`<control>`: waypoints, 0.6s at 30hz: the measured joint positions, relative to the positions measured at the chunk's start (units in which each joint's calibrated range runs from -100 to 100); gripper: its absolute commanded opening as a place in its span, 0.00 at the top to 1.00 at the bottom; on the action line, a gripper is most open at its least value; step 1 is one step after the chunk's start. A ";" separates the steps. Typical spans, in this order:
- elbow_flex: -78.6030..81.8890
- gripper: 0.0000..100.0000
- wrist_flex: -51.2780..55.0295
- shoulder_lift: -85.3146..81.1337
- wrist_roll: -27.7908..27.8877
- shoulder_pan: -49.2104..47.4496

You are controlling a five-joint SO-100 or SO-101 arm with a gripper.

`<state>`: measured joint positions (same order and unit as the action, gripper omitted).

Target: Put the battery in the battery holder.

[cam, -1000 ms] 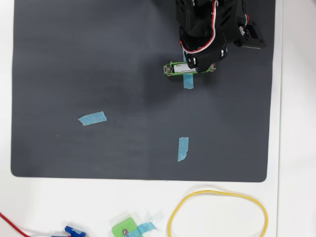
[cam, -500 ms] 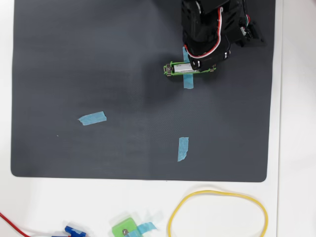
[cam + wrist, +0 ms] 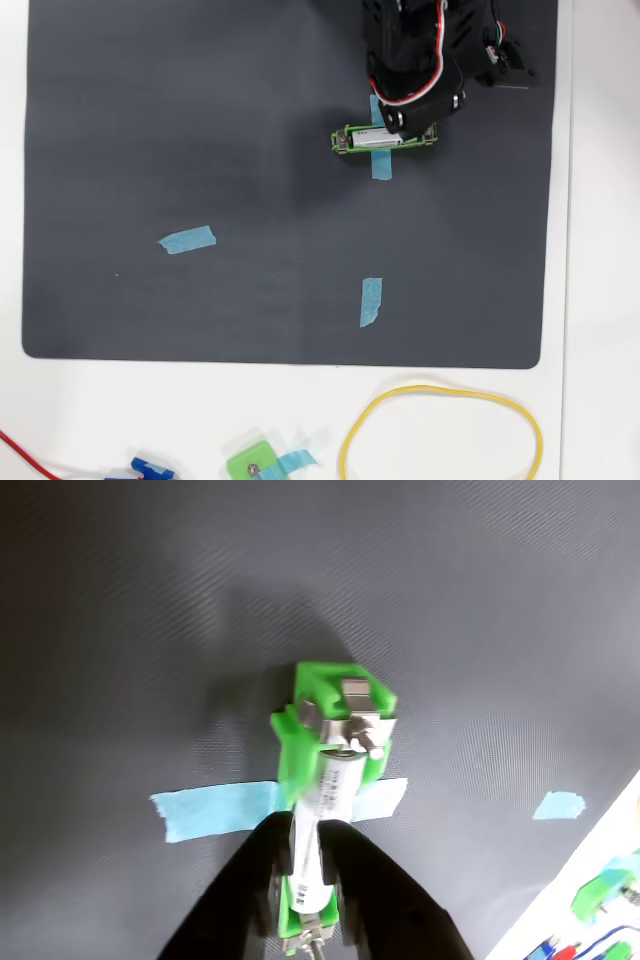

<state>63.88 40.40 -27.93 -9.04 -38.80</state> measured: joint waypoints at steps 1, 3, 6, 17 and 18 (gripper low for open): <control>2.00 1.00 0.00 -2.12 0.36 -1.35; 5.63 1.00 0.00 -7.05 1.92 -4.27; 10.98 1.00 0.00 -14.69 4.77 -7.30; 24.86 1.00 0.00 -43.97 9.69 2.13; 25.95 1.00 0.09 -47.11 9.69 4.94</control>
<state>89.84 40.48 -75.04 0.65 -33.86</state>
